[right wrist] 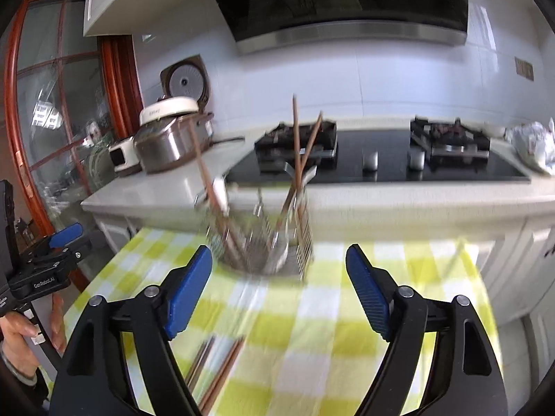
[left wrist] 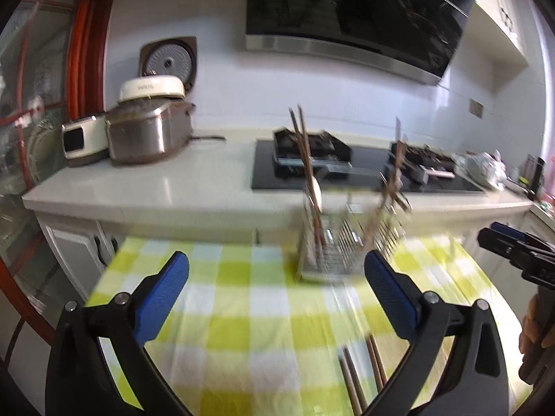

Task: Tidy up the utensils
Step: 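Move both tools back over the remaining chopsticks on the cloth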

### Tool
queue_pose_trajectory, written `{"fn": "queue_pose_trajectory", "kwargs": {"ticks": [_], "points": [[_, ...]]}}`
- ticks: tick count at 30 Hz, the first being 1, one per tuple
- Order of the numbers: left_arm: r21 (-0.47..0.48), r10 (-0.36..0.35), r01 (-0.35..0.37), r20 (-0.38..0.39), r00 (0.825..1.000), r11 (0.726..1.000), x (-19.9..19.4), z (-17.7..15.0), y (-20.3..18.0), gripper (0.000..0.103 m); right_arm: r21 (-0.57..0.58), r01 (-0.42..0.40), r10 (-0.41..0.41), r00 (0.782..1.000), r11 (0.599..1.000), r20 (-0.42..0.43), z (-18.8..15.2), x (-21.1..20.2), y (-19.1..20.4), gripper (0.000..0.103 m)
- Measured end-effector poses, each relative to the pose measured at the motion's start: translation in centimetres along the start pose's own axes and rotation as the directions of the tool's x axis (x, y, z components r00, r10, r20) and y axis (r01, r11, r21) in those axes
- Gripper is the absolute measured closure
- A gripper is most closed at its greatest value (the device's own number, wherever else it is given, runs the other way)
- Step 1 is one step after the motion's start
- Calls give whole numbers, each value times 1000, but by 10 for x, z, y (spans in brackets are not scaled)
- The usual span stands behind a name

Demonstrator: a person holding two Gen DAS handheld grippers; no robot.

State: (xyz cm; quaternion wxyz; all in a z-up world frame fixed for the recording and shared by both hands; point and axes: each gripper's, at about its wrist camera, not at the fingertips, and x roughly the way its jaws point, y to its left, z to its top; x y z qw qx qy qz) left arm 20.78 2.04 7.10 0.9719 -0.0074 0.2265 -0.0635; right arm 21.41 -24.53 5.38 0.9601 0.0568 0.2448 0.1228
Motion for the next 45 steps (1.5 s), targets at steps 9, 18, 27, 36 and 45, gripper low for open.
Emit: {"fn": "queue_pose_trajectory", "kwargs": {"ticks": [9,18,27,36,45], "points": [[-60,-32,24,-138,990,998,-8,-89,1,5,-13,5,-6,995,1000,-97,-83,-10,16,25],[-26,15,-23,-260,966,999,-2,-145,0,5,61,36,-21,975,997,-222,-137,7,15,25],[-40,46,-62,-312,949,997,1,-146,10,5,24,94,-80,938,995,-338,-141,40,34,25],[-43,39,-57,-341,939,997,6,-150,13,5,0,121,-111,917,993,-384,-140,59,45,25],[-84,20,-53,-348,937,995,10,-149,20,5,-11,143,-136,910,990,-392,-139,66,51,24]]}}
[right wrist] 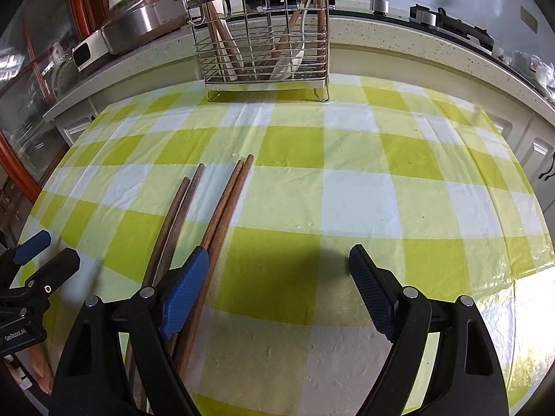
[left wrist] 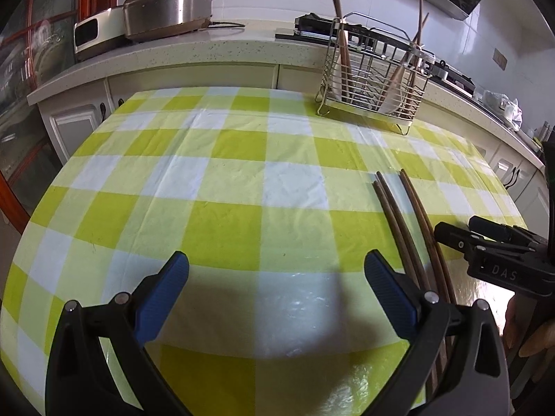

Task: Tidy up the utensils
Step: 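Move both tools back over the remaining chopsticks on the cloth, then close the right tool on one chopstick while the left tool grips another chopstick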

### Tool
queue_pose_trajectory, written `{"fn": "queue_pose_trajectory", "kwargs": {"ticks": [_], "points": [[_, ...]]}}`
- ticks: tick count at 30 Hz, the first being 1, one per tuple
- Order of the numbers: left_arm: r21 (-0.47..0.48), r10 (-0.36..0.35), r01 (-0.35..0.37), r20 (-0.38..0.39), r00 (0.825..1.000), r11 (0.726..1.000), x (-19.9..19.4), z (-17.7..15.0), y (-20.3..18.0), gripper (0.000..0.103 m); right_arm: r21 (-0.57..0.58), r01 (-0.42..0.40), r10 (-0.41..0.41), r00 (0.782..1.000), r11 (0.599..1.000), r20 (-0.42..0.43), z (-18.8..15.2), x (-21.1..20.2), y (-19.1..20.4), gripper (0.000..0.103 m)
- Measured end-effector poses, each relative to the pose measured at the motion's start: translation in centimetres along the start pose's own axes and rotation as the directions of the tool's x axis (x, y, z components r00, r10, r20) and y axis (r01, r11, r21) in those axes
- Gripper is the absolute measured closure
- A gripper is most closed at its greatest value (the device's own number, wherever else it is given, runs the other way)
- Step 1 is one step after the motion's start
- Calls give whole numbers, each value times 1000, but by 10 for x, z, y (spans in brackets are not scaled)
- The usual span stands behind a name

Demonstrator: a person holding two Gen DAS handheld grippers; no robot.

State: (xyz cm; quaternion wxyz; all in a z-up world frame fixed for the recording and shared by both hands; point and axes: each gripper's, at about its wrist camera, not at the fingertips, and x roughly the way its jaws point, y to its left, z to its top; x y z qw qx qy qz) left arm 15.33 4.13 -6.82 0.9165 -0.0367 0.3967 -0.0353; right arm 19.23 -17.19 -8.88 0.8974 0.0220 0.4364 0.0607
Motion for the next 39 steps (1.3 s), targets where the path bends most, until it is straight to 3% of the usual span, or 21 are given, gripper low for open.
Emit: {"fn": "queue_pose_trajectory", "kwargs": {"ticks": [13,17,22,29,39], "points": [[-3,2,-2,-15,1000,1000,2,-1,0,5,-26,52,-52,999,998,7,-1,1,9,28],[2,4,-4,-12,1000,1000,2,-1,-1,5,-58,69,-68,998,996,11,-2,1,17,45],[1,5,-5,-11,1000,1000,2,-2,0,5,-69,54,-53,998,996,14,-1,2,21,54],[-6,8,-8,-15,1000,1000,1,-3,2,5,-120,54,-51,998,991,25,-3,-1,28,88],[26,21,-21,-20,1000,999,2,-3,-6,5,-165,51,-48,999,985,19,-8,-6,19,93]]}}
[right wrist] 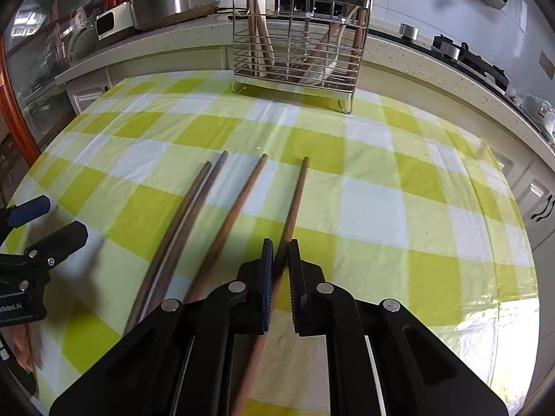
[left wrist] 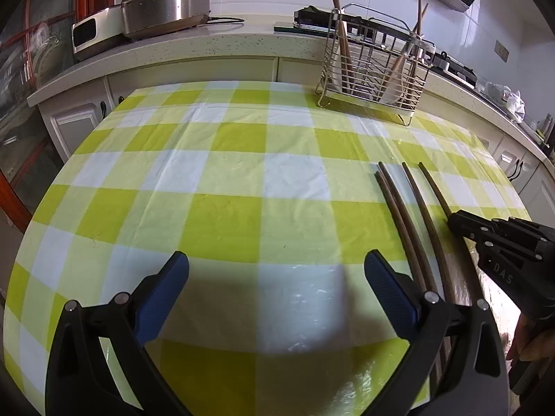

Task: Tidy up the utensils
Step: 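Close the right tool on one chopstick while the left tool grips another chopstick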

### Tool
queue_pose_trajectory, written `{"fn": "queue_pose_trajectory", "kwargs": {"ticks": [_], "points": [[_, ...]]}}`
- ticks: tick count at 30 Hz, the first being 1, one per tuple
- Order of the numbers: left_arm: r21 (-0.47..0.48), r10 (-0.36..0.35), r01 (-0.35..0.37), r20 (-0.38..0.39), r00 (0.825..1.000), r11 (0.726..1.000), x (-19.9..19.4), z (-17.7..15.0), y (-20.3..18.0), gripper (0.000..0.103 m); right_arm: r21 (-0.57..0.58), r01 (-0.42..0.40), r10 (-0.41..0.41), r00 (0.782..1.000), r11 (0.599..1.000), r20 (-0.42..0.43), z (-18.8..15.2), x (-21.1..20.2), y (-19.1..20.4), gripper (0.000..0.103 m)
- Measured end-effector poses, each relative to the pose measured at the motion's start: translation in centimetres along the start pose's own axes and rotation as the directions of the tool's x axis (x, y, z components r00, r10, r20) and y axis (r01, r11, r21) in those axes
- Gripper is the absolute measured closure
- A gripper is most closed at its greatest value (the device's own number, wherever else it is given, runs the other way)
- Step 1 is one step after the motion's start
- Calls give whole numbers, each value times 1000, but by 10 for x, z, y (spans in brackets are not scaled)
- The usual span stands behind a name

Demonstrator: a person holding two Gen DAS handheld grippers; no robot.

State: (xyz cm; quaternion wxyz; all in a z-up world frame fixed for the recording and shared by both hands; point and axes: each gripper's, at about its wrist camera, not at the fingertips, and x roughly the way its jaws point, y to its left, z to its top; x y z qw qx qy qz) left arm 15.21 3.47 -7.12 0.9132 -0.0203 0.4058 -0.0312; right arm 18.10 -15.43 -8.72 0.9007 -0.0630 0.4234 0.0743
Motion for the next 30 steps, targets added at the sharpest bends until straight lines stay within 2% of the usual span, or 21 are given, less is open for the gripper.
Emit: {"fn": "queue_pose_trajectory", "kwargs": {"ticks": [10,14,17,19,21,28,30], "points": [[24,-17,18,-45,999,1000,13,16,-21,5,63,13,-13,1000,998,3,-15,-8,-41,93],[38,-15,17,-57,998,999,21,25,-36,6,85,1,-1,1000,996,9,-20,-11,-53,93],[43,-40,42,-61,997,998,24,31,-48,7,93,-15,14,1000,996,10,-21,-11,-58,93],[70,-9,13,-66,998,997,28,33,-58,9,94,-23,22,1000,995,11,-21,-12,-60,93],[82,10,-2,-95,995,997,36,33,-64,18,96,-33,32,999,995,13,-22,-12,-61,93],[59,-2,9,-115,993,998,39,27,-65,19,106,-52,51,999,993,15,-22,-12,-63,93],[71,4,5,-118,993,997,40,26,-69,23,108,-55,53,998,993,15,-22,-12,-64,93]]}}
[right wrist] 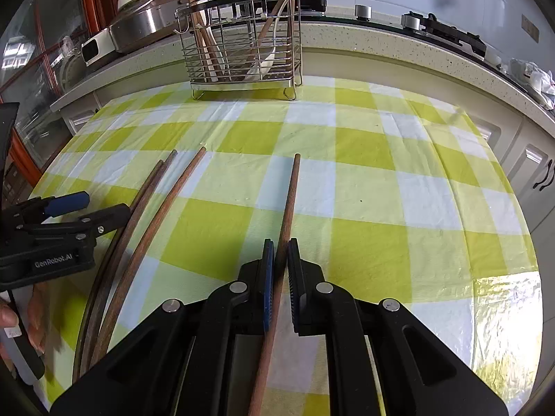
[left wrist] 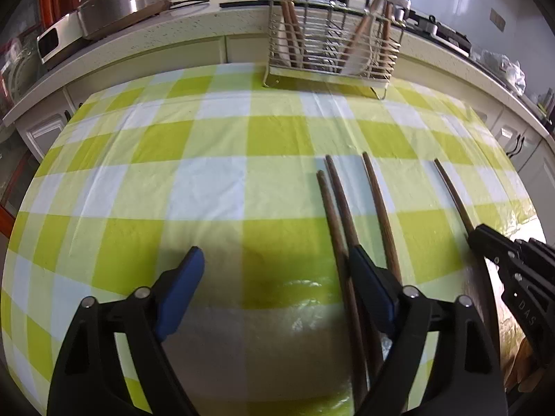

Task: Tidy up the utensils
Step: 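Close the right tool on one chopstick while the left tool grips another chopstick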

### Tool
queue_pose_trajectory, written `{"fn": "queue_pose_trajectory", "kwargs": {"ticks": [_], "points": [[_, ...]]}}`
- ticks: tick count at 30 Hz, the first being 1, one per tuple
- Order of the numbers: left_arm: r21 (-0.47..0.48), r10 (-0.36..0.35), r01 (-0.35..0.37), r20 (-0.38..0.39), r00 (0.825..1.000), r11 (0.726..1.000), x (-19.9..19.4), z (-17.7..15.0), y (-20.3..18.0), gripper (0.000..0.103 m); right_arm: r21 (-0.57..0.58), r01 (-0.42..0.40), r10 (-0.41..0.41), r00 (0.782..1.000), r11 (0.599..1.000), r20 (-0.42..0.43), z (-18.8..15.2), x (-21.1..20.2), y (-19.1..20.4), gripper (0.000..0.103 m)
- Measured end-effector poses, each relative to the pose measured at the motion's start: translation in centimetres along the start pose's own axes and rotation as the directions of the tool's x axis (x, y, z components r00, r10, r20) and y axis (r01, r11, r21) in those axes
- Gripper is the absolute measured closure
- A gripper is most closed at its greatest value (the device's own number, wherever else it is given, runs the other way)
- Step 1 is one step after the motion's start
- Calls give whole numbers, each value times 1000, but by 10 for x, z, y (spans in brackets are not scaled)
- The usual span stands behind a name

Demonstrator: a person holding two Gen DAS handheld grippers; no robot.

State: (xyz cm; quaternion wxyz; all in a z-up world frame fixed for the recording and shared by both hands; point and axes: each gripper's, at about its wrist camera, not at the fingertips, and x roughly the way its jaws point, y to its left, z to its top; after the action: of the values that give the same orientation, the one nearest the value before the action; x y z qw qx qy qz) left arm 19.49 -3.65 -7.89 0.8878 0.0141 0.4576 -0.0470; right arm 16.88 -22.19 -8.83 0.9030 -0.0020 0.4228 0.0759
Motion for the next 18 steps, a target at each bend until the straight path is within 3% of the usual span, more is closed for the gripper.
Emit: {"fn": "queue_pose_trajectory", "kwargs": {"ticks": [4,7,9,12,18], "points": [[35,22,-22,14,1000,999,-3,-6,-8,35,5,-12,12,1000,1000,0,0,-1,-2,93],[63,4,-6,30,1000,998,-8,-8,-13,58,1,-15,15,1000,1000,0,0,-1,-2,93],[89,-7,4,34,999,996,-9,-8,-17,85,-18,-9,9,1000,1000,-5,1,0,0,93],[117,-21,16,39,999,993,-9,-8,-21,92,-25,-10,10,1000,1000,-18,5,2,0,93],[117,-73,69,34,997,991,-8,-8,-15,93,-68,10,-13,999,998,-42,14,10,4,88]]}}
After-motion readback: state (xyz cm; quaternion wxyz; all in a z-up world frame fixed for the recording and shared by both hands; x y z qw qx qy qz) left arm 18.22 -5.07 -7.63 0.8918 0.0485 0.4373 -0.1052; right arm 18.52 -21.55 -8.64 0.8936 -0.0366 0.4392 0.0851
